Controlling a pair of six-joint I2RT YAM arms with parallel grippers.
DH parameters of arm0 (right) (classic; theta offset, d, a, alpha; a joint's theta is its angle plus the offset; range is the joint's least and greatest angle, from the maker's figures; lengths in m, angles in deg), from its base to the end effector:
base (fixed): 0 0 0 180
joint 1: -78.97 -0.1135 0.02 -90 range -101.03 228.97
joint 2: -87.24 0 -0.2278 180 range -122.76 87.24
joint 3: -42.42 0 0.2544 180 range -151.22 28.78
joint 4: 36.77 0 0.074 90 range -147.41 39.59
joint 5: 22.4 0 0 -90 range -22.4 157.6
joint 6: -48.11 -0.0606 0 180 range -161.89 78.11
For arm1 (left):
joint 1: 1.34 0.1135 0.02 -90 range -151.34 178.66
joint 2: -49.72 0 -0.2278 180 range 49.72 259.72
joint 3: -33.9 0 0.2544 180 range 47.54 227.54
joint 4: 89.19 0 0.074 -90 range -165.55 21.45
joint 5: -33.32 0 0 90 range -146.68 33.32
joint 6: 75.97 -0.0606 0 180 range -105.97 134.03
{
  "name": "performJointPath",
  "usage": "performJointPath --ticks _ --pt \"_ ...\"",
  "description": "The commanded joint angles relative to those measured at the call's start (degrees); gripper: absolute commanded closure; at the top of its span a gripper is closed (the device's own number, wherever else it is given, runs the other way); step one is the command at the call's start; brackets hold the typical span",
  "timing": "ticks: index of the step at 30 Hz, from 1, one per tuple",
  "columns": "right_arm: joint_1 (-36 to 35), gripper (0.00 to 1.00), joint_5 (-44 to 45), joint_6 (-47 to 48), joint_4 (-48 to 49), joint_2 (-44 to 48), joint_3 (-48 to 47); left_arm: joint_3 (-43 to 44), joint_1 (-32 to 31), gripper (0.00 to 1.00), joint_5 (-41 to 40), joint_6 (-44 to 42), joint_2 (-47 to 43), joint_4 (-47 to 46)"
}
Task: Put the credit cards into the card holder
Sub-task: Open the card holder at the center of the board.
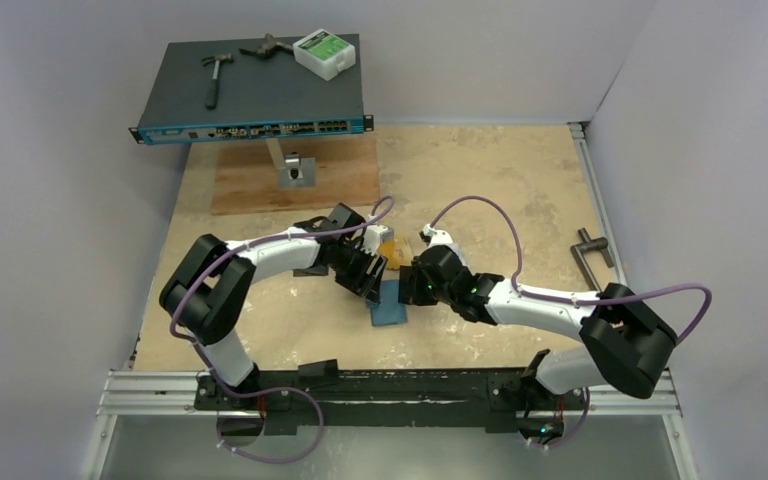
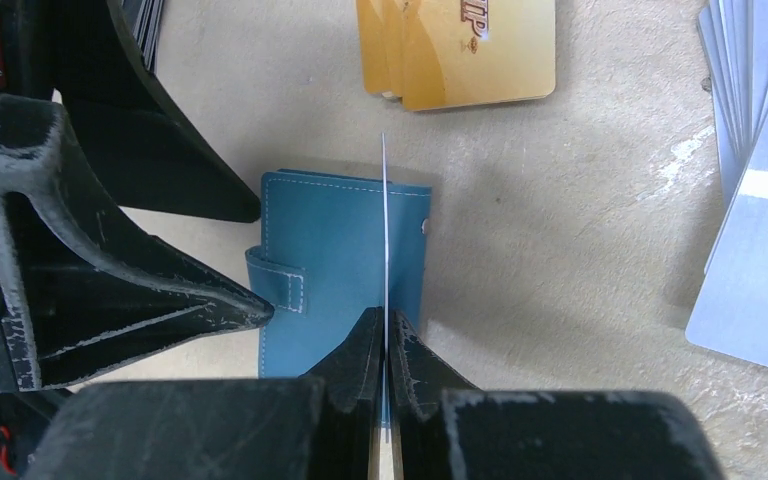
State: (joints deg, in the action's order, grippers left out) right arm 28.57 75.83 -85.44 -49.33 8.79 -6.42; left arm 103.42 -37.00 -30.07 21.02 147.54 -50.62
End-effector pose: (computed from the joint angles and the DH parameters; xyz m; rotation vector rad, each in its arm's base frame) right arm 0.1946 0.2217 0.1210 -0.0667 2.3923 0.6580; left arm 0.2485 -0.2117 0.1007 0.8301 2.6972 -0.8307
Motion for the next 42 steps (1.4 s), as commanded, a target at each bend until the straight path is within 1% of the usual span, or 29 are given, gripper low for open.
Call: performJointPath --ticks 1,7,11,15,20,25,28,31,34,37,42 --pt "0.08 1.00 2.25 -0.22 -0.90 -0.70 0.92 -2.55 0.80 0.43 3.41 5.91 -0.72 -3.20" --pt "0.06 1.00 3.33 -1.55 -3.60 0.72 1.12 -3.54 1.69 0.47 8.18 7.65 -1.15 -7.45" --pt "0.03 1.00 5.04 -1.97 -5.40 3.15 1.44 -3.27 2.12 0.59 12.11 8.16 -0.42 -9.23" --pt "0.12 1.00 4.90 -1.88 -5.34 1.90 1.87 -3.75 2.43 0.64 12.46 8.05 -2.84 -10.73" --pt "0.12 1.00 2.94 -1.98 -1.85 -2.04 2.31 -3.49 2.30 0.65 14.06 8.51 -4.55 -12.86" --pt "0.12 1.00 1.03 -2.08 1.23 -2.86 2.73 -2.13 1.88 0.67 17.24 10.74 -2.90 -15.66" --pt "0.12 1.00 0.65 -2.73 -0.56 -1.69 2.68 -1.96 1.35 0.68 18.60 11.56 -2.44 -17.65" --pt "0.37 1.00 4.05 -2.00 -5.43 2.88 2.48 -1.55 1.38 0.69 18.71 11.22 -3.15 -17.55" --pt "1.35 1.00 5.07 -1.55 -7.59 6.14 2.75 -1.45 1.40 0.70 18.68 11.21 -4.49 -18.00" --pt "1.52 1.00 4.23 -1.59 -8.58 4.60 2.76 -0.64 1.14 0.71 18.76 11.90 -3.87 -18.39" --pt "1.57 1.00 1.81 -2.24 -7.33 2.37 4.28 -0.16 0.59 0.72 18.50 12.44 -2.33 -19.43"
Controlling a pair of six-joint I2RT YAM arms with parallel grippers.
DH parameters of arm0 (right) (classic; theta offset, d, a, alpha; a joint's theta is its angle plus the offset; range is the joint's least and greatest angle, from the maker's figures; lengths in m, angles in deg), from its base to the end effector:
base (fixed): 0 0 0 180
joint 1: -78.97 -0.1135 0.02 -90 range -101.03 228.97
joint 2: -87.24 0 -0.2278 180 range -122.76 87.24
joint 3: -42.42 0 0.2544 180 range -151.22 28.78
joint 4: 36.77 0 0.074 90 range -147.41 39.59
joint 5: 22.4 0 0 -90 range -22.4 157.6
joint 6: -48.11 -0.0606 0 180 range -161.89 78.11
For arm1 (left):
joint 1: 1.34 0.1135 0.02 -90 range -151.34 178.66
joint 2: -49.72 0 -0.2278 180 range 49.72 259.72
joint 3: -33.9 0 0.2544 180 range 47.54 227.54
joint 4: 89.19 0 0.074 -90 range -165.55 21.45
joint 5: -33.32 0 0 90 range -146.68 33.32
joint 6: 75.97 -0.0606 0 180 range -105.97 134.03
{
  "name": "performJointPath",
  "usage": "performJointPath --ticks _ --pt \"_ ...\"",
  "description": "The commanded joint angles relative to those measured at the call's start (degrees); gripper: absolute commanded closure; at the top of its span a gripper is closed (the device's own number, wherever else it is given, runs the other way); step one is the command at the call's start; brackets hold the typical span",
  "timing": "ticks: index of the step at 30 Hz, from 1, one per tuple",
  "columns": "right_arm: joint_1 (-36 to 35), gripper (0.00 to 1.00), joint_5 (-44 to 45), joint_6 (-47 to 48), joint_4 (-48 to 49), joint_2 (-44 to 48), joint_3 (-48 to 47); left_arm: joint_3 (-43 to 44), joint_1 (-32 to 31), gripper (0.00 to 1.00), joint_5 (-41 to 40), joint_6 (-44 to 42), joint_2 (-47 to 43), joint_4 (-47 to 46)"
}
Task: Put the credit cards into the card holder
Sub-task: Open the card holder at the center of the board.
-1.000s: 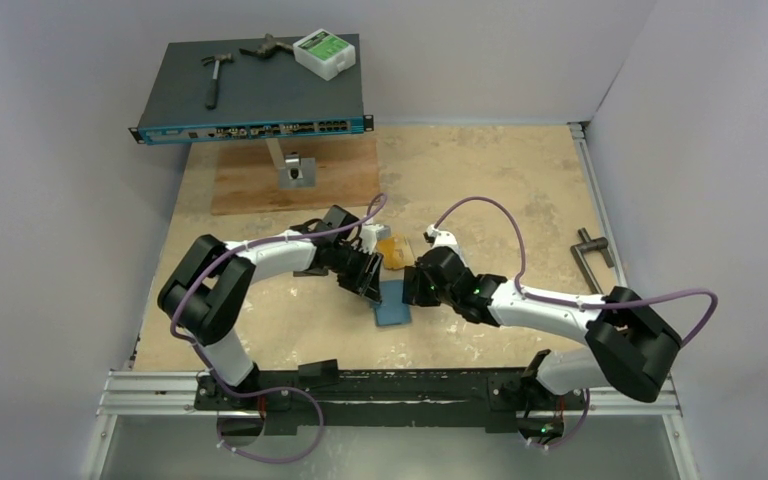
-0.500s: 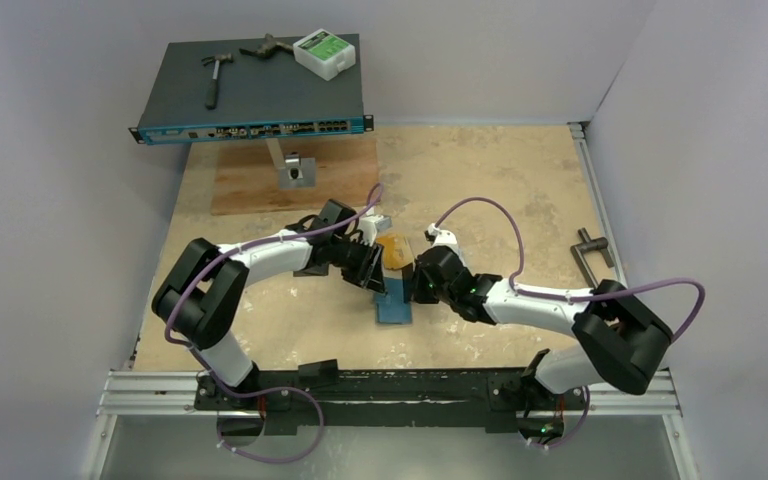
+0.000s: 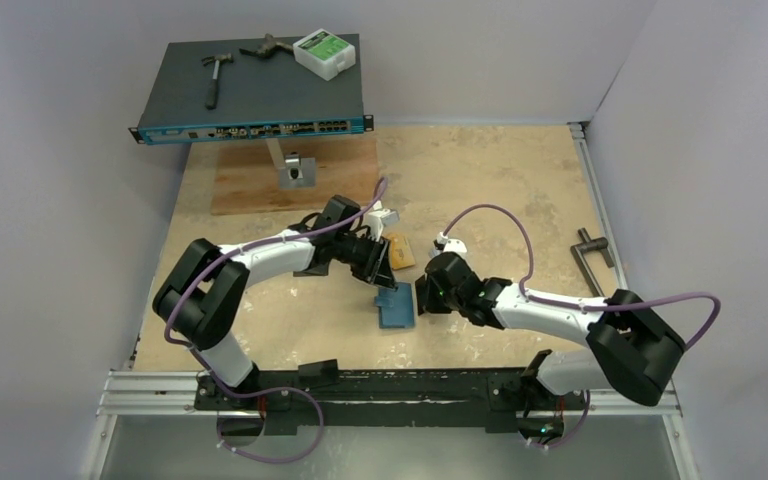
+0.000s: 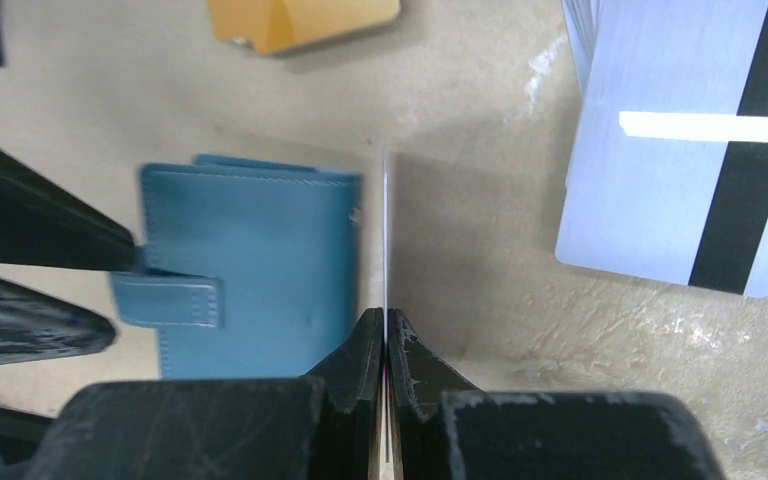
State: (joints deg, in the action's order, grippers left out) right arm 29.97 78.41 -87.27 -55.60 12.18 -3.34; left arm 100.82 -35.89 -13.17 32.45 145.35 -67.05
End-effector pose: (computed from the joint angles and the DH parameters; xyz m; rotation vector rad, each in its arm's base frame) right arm 0.1872 0.1980 0.1097 0.0113 2.4621 0.5323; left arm 0.2563 -0.2272 0.1265 0.7169 2.4770 -1.3168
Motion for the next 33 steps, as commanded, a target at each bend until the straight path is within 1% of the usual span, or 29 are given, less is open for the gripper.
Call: performJointPath --ticks 1,5,7,9,10,11,14,17,19,21,22,23,25,26,29,33 --pt "0.15 1.00 -0.74 -0.41 -1.35 -1.00 1.16 2.58 -0.60 0.72 1.67 0.90 0.02 -2.85" --pt "0.13 1.00 -0.49 -0.04 -1.31 0.02 1.44 2.76 -0.34 0.73 1.85 -1.54 -1.76 -0.39" --pt "0.17 1.00 -0.70 0.18 -1.44 -0.68 1.16 4.67 0.78 0.70 2.76 -3.72 -2.55 3.49" --pt "0.14 1.00 -0.87 0.16 -1.56 -1.19 1.11 7.67 2.15 0.63 3.44 -8.50 -3.69 10.51" --pt "0.14 1.00 -0.82 0.20 -1.44 -1.10 1.16 8.93 2.67 0.56 3.02 -11.35 -4.40 14.11" --pt "0.14 1.00 -0.79 0.21 -1.33 -0.94 1.41 9.32 3.31 0.48 2.50 -13.92 -5.64 17.84" --pt "0.13 1.00 -0.57 0.18 -1.55 -0.40 1.60 7.10 4.16 0.34 1.72 -19.80 -7.46 21.70" --pt "0.14 1.00 -0.20 0.08 -1.77 0.36 1.69 4.70 3.97 0.28 1.91 -24.35 -6.91 22.33" --pt "0.13 1.00 -0.09 -0.09 -1.77 0.89 1.73 6.14 2.50 0.27 1.39 -28.45 -6.32 24.31" --pt "0.26 1.00 -0.16 -0.20 -2.11 1.21 1.63 7.68 -0.05 0.27 -3.87 -33.15 -5.66 27.05" --pt "0.19 1.00 -0.15 -0.28 -2.30 1.31 1.57 8.33 -1.08 0.27 -5.23 -35.92 -5.31 28.57" --pt "0.18 1.00 -0.13 -0.42 -2.46 1.47 1.66 8.27 -1.83 0.27 -9.08 -38.59 -5.36 29.08" --pt "0.17 1.00 -0.23 -0.76 -2.19 1.88 2.18 7.02 -2.52 0.28 -12.88 -42.26 -6.42 27.43" --pt "0.18 1.00 -0.25 -0.87 -2.02 1.89 2.45 7.28 -2.94 0.29 -13.86 -43.96 -6.33 28.13" --pt "0.19 1.00 -0.65 -1.40 -1.25 1.74 2.95 7.28 -4.65 0.31 -16.50 -46.21 -5.99 28.05" --pt "0.13 1.00 -0.86 -1.97 -0.26 1.89 3.11 7.22 -8.66 0.34 -21.90 -47.89 -5.17 26.37"
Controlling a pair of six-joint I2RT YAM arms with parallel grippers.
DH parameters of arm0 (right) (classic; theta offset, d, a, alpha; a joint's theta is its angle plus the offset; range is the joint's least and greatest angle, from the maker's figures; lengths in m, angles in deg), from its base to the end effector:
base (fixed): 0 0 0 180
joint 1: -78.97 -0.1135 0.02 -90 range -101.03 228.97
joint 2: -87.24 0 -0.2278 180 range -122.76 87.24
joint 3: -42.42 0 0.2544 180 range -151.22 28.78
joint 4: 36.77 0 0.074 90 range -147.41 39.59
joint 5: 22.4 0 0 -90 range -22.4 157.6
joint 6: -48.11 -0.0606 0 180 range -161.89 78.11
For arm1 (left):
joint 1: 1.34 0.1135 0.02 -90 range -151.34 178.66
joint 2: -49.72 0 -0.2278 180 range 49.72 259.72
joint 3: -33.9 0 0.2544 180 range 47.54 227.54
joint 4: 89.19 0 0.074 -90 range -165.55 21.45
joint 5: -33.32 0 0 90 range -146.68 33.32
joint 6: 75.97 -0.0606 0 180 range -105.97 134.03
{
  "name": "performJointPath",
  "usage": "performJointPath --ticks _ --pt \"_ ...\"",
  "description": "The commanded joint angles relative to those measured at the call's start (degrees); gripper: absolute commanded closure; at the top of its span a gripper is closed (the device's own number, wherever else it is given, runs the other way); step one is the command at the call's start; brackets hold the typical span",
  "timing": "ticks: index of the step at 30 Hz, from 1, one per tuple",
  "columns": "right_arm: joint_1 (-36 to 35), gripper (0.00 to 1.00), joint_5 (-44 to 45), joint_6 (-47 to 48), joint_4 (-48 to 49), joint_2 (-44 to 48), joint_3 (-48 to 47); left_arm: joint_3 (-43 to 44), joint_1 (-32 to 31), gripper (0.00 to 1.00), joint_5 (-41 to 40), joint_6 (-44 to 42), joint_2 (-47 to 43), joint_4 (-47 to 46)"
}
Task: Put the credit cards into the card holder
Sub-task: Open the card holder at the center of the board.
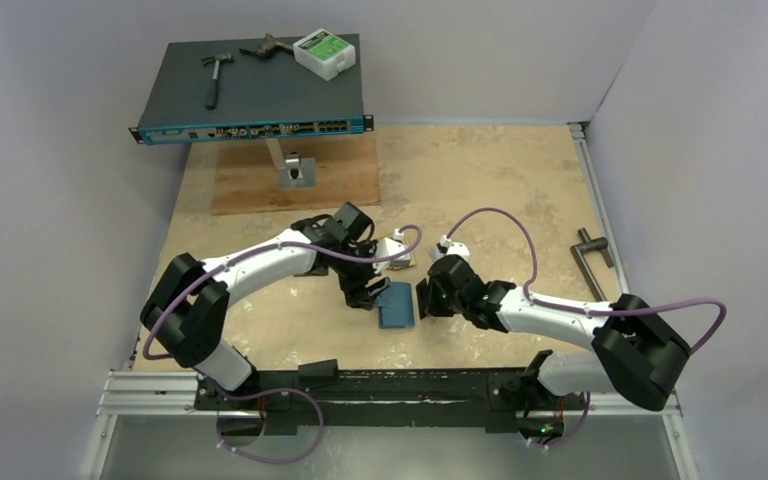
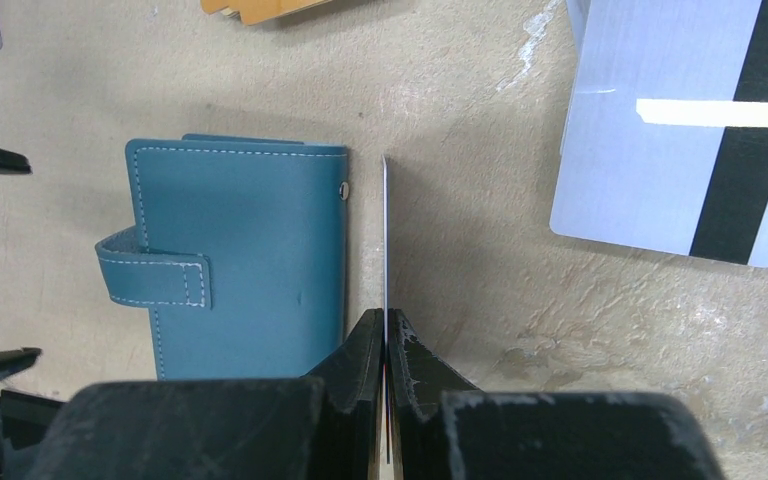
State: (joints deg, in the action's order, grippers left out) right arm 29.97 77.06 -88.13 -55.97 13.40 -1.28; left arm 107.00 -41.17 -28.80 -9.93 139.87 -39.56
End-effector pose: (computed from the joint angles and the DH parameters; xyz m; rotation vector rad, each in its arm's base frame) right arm 0.1806 0.1925 0.1031 0.0164 2.4936 0.5431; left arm 0.2232 -0.2231 0.1496 1.5515 2.2300 -0.7443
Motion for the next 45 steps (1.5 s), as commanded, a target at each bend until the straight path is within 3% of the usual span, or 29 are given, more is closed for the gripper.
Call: performJointPath --ticks 1,8,18,27,38,45 --pt "0.17 1.00 0.48 -1.31 0.42 0.86 1.15 1.28 -4.27 0.36 -7.05 -5.72 0.72 -1.23" --pt "0.37 1.00 0.40 -2.40 3.32 1.67 2.14 3.21 -7.41 0.40 -8.51 -6.89 3.15 -0.43" --pt "1.27 1.00 0.88 -2.72 5.29 3.66 3.56 4.72 -10.78 0.54 -14.14 -6.48 6.83 -1.16" --pt "1.51 1.00 -1.38 -2.95 11.01 2.13 4.52 2.65 -11.16 0.86 -17.22 -5.05 1.69 -5.18" --pt "1.57 1.00 -8.99 -3.44 21.93 -4.12 5.45 3.98 -11.51 0.91 -9.41 0.50 -1.81 -4.98" --pt "1.54 1.00 -12.99 -2.16 24.79 -3.61 7.51 9.59 -14.42 0.92 -12.46 2.29 2.83 -1.71"
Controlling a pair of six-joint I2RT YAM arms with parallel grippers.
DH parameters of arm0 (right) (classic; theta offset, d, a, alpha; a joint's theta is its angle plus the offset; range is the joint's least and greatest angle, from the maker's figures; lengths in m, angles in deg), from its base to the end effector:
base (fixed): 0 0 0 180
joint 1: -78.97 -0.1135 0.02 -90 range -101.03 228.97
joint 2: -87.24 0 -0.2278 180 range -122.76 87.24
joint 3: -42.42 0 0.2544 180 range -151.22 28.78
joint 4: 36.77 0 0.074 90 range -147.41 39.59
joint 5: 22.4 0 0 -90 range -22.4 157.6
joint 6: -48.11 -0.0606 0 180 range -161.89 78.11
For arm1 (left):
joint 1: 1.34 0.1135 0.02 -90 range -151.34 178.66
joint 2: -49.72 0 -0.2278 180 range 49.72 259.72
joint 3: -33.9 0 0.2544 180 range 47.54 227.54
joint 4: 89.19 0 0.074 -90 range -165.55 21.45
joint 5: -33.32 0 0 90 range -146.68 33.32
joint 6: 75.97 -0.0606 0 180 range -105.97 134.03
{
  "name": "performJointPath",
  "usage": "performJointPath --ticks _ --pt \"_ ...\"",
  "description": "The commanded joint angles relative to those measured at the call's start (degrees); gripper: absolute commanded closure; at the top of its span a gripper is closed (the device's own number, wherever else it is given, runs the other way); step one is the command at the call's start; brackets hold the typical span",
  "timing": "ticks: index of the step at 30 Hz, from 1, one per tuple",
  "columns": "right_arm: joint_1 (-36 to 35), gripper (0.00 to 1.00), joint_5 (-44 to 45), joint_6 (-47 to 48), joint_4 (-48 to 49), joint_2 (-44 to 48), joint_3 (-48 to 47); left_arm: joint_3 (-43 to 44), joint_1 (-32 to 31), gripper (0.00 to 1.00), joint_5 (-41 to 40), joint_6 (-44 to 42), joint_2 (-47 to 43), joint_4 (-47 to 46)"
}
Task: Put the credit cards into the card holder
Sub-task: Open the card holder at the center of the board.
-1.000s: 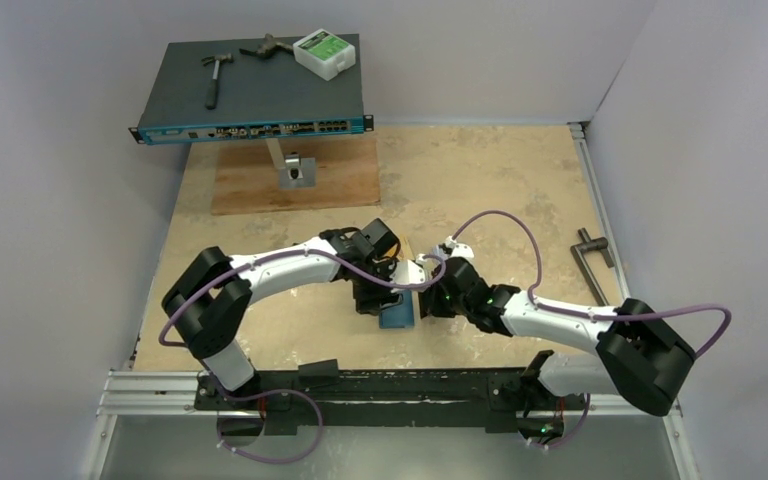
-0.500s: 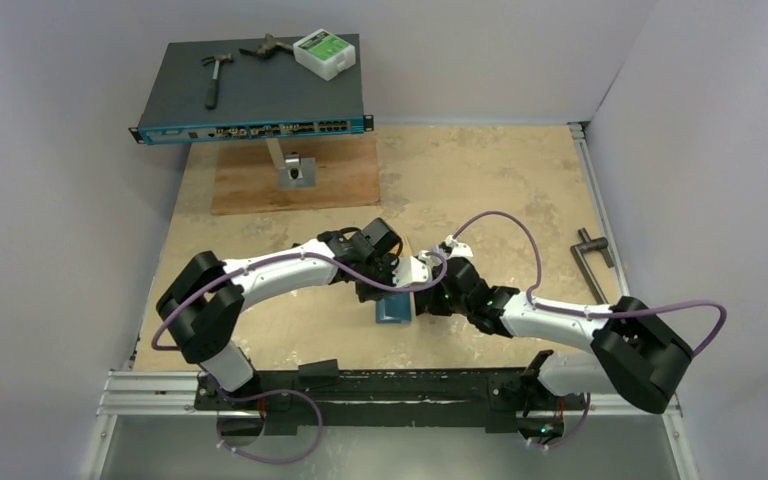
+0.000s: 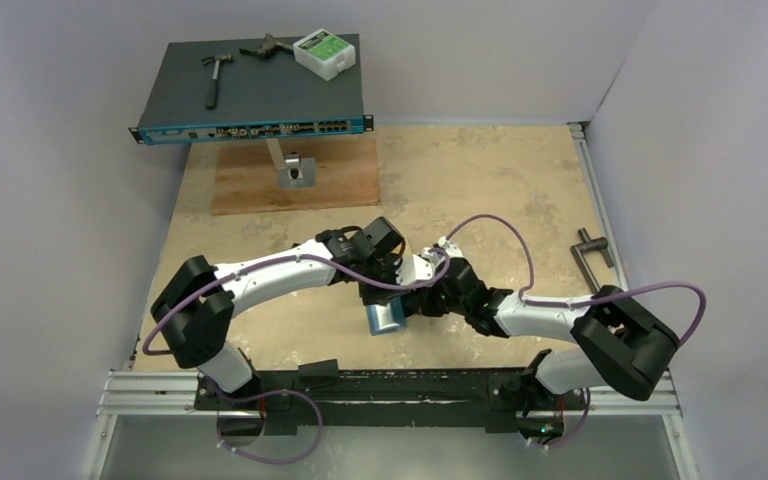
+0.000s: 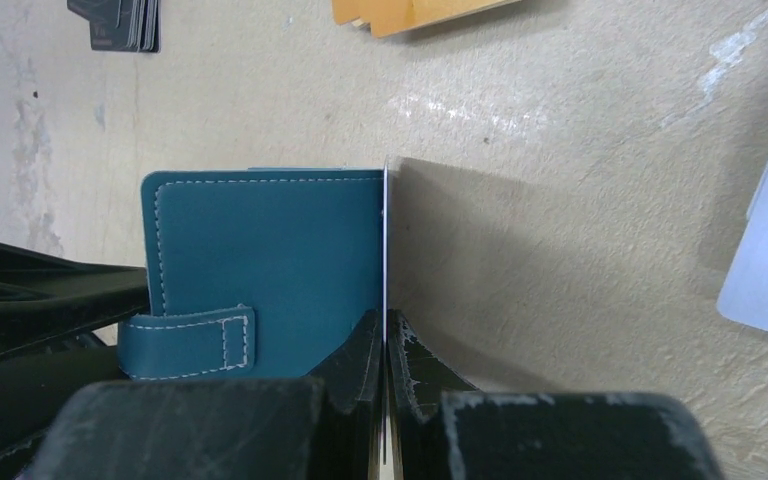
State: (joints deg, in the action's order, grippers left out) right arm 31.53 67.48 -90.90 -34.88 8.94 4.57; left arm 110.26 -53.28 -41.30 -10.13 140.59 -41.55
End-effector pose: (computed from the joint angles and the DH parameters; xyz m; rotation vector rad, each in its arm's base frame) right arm 0.1843 0.2009 0.0876 0.0317 2.4052 0.8658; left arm 0.1918 -0.2710 0.1604 1.7278 2.0615 -0.5124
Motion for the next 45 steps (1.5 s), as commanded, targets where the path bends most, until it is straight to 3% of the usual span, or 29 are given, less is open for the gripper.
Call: performJointPath --ticks 1,19,21,27,33,39,45 --pt "-0.01 1.00 -3.51 0.95 3.39 0.79 1.64 7.68 -2.82 0.93 -0.24 2.93 3.14 1.18" --pt "-0.15 1.00 -11.37 0.53 12.69 -8.78 -0.53 11.25 -5.45 0.92 -5.71 12.13 7.84 -5.47" --pt "-0.17 1.00 -12.06 -0.45 14.64 -9.03 0.71 12.28 -5.47 0.88 -5.91 13.53 8.76 -5.76" --pt "-0.02 1.00 -11.52 -1.97 17.52 -10.42 2.83 13.99 -5.13 0.56 -6.23 20.51 9.93 -6.62" --pt "0.82 1.00 -10.66 -3.86 21.36 -10.76 6.26 13.65 -3.48 0.51 -5.93 24.90 9.14 -7.68" --pt "1.39 1.00 -5.44 -6.18 22.51 -4.72 11.53 9.69 -3.54 0.51 -5.78 21.37 9.80 -10.14" --pt "1.38 1.00 3.95 -7.78 15.99 8.63 15.50 7.62 -9.23 0.52 -10.45 13.94 11.70 -8.83"
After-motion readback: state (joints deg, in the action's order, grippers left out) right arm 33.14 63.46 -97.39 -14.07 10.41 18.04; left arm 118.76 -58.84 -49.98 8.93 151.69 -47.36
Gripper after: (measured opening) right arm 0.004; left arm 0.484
